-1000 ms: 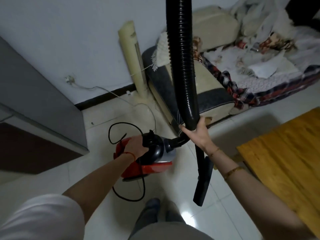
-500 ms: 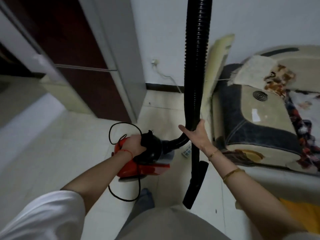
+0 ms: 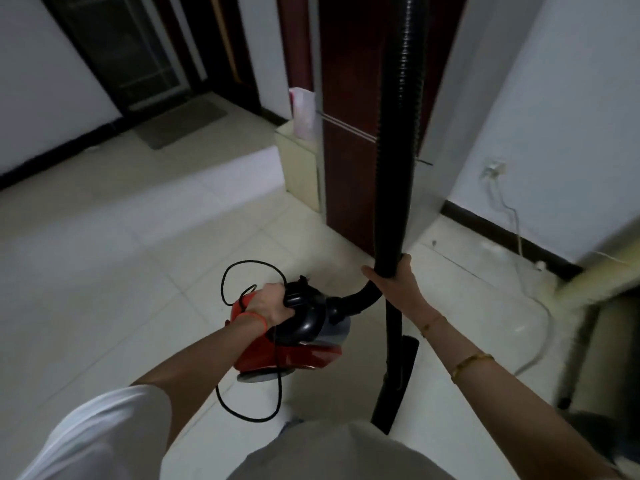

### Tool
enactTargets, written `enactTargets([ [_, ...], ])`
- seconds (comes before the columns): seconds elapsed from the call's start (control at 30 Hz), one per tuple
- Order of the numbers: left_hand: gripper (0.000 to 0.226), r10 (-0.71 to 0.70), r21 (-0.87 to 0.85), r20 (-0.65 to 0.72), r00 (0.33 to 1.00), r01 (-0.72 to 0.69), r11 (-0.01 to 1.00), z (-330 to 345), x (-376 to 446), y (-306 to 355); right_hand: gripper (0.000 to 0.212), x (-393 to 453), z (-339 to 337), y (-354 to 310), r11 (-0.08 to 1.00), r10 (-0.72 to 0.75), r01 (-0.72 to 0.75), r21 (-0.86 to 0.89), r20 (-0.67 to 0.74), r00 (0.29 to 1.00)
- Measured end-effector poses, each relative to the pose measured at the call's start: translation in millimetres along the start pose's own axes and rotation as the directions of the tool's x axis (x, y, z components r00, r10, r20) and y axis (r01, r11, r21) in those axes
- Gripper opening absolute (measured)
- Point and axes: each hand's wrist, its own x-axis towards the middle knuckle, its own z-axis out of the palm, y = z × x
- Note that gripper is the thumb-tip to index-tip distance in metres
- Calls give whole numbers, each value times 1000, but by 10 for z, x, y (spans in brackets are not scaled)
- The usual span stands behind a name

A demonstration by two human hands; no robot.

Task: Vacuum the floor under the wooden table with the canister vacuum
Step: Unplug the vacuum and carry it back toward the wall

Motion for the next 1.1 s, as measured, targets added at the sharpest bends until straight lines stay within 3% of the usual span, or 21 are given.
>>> enactTargets([
  [0.23,37,-138,-66,-68,988,133,989,-676,431,-1321,60,814,1393,-942,994,-109,112,-6,199,974],
  [0.57,36,-368,-217,-132,920,335,917,-1579,988,-2906,55,1725,3234,-2251,967,-216,249,-50,354,910],
  [0.73,32,-482,-303,-114,869,432,849,-2002,1387,-3680,50,2278,4197,-2805,953,-249,302,-31,488,836],
  [0.83,25,-535,-340,-99,839,476,811,-2316,1671,-4128,35,2662,4778,-3165,936,-282,352,-19,558,781],
  [1.1,22,-641,-374,-138,755,559,740,-3215,2294,-5260,61,3606,6339,-4192,915,-293,403,5,694,657],
])
